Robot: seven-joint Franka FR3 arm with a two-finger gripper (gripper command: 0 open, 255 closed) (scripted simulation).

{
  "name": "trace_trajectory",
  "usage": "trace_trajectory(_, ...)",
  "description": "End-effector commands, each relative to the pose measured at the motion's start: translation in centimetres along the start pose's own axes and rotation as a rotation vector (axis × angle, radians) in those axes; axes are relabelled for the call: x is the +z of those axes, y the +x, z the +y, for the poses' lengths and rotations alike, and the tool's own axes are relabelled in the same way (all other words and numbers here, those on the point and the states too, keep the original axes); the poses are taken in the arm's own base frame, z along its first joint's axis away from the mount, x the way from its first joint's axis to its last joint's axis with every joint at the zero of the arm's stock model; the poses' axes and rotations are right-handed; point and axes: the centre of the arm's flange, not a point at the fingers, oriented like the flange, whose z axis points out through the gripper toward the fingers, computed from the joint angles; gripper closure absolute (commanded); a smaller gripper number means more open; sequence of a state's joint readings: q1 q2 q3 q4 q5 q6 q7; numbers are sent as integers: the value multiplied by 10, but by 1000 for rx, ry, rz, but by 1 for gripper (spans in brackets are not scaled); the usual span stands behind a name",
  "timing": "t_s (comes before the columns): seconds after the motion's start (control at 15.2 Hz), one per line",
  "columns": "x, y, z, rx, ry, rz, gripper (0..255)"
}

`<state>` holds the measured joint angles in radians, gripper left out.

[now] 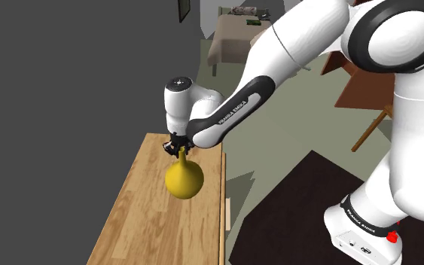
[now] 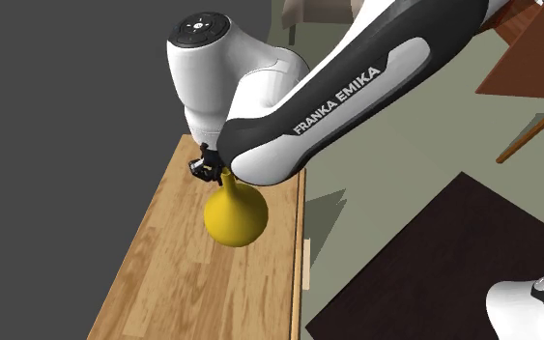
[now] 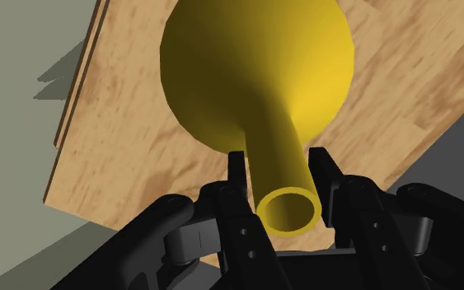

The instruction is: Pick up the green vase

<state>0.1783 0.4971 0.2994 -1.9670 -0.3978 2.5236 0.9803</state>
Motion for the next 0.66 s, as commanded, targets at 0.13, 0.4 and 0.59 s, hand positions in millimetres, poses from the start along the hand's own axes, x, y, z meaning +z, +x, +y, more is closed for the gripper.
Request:
trace_trajectory(0.13, -23, 3, 0, 0, 1, 2, 255)
trace_trajectory(0.4, -44, 6, 0, 0, 1, 2, 255)
trace_trajectory(0.59, -50, 7, 0, 0, 1, 2, 255)
